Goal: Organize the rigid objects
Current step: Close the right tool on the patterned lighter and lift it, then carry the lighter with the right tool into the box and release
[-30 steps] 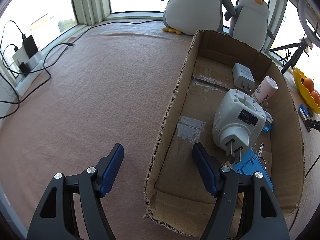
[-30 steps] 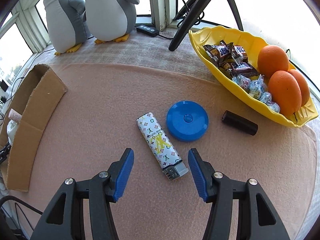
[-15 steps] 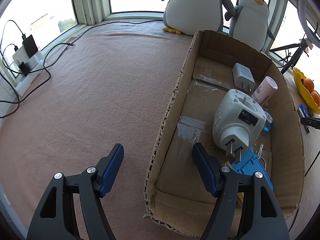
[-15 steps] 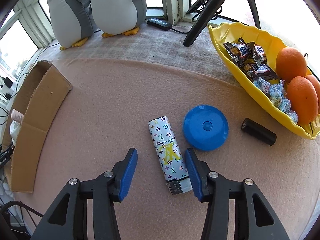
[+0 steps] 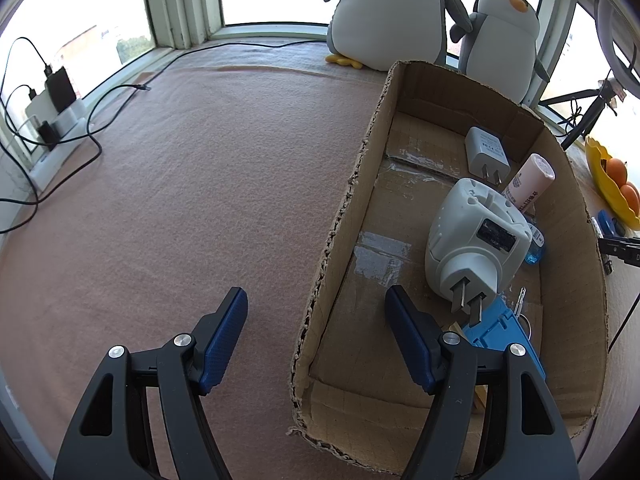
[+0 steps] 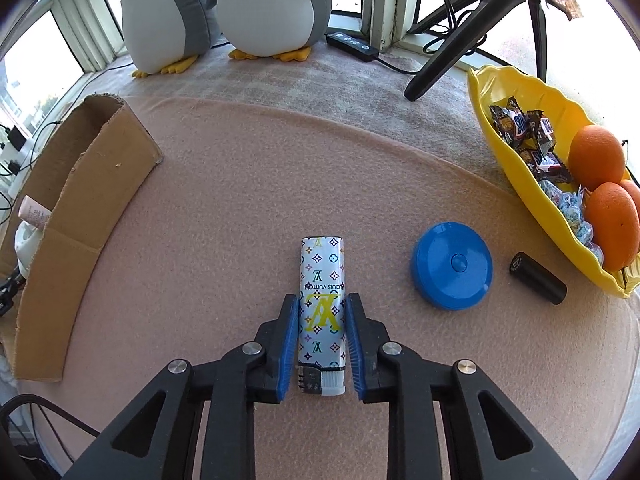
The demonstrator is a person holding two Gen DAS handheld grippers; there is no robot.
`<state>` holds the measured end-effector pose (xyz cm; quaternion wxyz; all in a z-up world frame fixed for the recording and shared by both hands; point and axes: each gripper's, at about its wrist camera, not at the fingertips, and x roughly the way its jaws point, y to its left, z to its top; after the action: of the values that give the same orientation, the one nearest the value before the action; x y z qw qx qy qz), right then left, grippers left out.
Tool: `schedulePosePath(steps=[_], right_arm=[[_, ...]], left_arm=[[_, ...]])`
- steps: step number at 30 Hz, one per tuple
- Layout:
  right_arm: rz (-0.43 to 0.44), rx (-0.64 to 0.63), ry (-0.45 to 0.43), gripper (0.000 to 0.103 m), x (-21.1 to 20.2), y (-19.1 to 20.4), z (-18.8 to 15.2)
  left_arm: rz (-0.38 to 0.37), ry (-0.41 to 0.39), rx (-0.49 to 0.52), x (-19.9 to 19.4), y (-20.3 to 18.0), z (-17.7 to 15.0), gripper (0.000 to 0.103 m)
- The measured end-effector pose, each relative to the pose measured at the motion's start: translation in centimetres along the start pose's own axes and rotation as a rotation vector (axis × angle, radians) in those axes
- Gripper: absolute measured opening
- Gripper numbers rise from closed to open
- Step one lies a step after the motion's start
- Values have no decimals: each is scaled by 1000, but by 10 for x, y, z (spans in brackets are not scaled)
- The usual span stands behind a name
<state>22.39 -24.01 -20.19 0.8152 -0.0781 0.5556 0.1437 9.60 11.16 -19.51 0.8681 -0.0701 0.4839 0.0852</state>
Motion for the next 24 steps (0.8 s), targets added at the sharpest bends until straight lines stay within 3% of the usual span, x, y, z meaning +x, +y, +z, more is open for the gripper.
schedulePosePath(steps=[14, 24], right_arm=[[81, -51, -18, 21, -10, 63, -15], [145, -112, -92, 21, -50, 110, -14]], left_arm=[[-3, -3, -1, -1, 0, -2, 73], [-4, -3, -2, -1, -1, -2, 73]])
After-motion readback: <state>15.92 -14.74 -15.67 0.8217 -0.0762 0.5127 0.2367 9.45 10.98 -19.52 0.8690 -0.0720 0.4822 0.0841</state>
